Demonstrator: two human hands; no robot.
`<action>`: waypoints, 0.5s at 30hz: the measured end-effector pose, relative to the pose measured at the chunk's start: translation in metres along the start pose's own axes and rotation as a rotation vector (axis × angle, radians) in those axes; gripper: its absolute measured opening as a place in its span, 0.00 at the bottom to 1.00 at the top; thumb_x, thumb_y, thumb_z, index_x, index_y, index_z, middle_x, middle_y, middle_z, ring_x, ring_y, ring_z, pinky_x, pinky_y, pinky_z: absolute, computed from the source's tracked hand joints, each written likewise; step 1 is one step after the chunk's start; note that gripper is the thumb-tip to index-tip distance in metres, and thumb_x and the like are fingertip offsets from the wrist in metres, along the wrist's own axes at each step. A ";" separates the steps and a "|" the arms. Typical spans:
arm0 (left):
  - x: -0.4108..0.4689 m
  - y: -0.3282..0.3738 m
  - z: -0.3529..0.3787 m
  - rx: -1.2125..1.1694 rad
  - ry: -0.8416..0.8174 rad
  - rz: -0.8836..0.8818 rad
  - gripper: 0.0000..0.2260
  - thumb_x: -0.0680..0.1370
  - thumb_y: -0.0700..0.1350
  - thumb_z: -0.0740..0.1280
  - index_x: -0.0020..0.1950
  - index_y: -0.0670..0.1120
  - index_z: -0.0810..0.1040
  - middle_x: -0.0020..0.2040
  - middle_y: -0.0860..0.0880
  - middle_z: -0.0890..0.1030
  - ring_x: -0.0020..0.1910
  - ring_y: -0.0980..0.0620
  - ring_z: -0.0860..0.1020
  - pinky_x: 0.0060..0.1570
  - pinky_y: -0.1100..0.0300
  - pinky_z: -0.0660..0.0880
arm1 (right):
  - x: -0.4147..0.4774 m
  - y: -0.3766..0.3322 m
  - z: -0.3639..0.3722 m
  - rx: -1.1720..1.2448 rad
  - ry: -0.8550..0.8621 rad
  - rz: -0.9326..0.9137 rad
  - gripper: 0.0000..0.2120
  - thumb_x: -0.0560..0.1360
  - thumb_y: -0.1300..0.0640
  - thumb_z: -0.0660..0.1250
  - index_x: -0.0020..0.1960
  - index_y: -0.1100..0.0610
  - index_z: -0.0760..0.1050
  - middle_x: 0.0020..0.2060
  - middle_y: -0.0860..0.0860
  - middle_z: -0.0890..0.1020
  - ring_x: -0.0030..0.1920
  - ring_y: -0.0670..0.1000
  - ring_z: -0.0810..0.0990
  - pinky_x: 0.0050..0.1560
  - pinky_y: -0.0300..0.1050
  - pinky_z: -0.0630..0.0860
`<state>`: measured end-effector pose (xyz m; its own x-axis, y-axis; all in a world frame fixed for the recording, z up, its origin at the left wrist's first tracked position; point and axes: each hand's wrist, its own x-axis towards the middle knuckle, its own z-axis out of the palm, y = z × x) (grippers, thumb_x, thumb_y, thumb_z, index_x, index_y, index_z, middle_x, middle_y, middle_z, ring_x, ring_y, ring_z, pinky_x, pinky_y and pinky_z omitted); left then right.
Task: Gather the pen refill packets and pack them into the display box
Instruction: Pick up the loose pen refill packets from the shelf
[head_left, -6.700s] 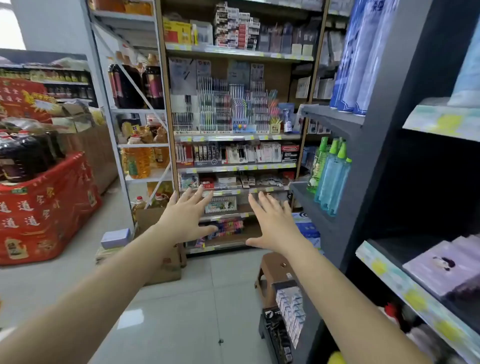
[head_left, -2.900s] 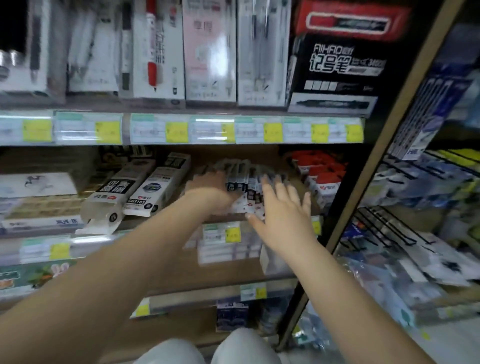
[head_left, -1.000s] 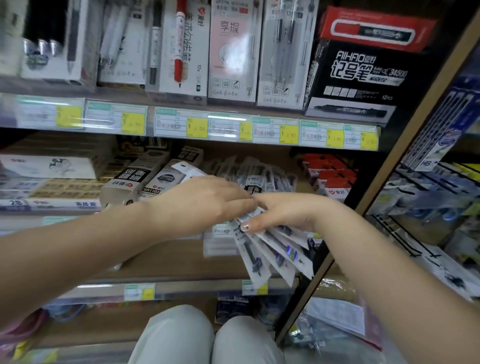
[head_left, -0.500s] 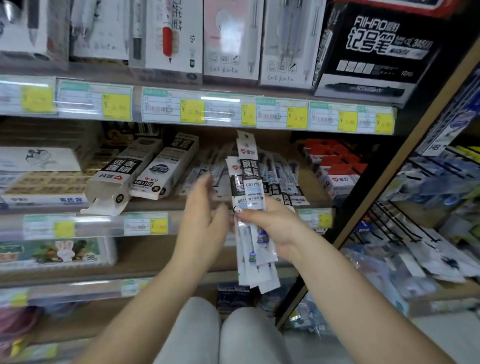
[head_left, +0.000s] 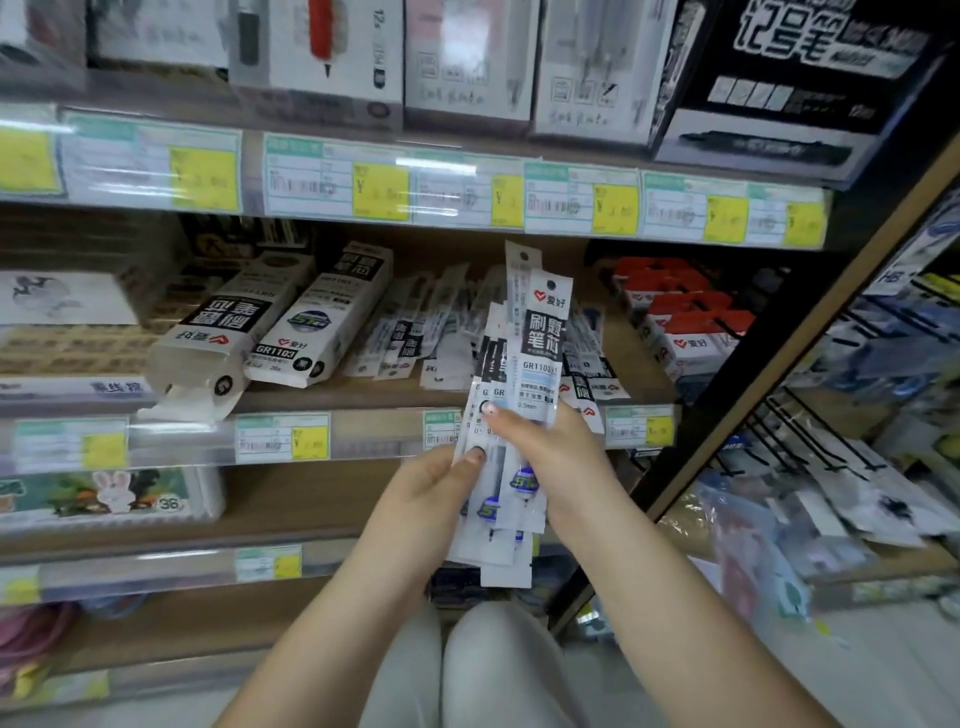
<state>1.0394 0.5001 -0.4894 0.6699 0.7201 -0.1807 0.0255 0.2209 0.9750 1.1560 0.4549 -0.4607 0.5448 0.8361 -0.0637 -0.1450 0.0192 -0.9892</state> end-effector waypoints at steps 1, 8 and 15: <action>-0.001 0.000 0.000 -0.009 0.000 0.019 0.13 0.81 0.44 0.58 0.47 0.46 0.83 0.45 0.42 0.85 0.46 0.40 0.83 0.47 0.47 0.79 | -0.001 0.002 0.001 0.031 -0.002 -0.008 0.10 0.73 0.64 0.68 0.48 0.51 0.78 0.40 0.44 0.85 0.41 0.42 0.83 0.41 0.35 0.79; 0.001 -0.006 -0.004 -0.071 0.119 0.096 0.09 0.79 0.39 0.63 0.48 0.47 0.83 0.45 0.43 0.85 0.45 0.43 0.83 0.49 0.43 0.78 | -0.005 0.011 0.011 0.040 0.076 -0.047 0.12 0.73 0.66 0.68 0.54 0.54 0.78 0.49 0.50 0.85 0.50 0.49 0.83 0.51 0.47 0.80; 0.002 -0.008 -0.004 -0.036 0.140 0.143 0.09 0.79 0.41 0.63 0.46 0.46 0.83 0.42 0.44 0.85 0.41 0.46 0.84 0.45 0.46 0.79 | -0.005 0.009 0.014 0.135 0.152 0.007 0.11 0.73 0.66 0.68 0.54 0.58 0.78 0.49 0.55 0.84 0.51 0.55 0.83 0.54 0.56 0.78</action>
<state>1.0374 0.5020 -0.4983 0.5553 0.8295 -0.0598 -0.0902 0.1316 0.9872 1.1398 0.4584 -0.4672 0.6605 0.7442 -0.0997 -0.2531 0.0957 -0.9627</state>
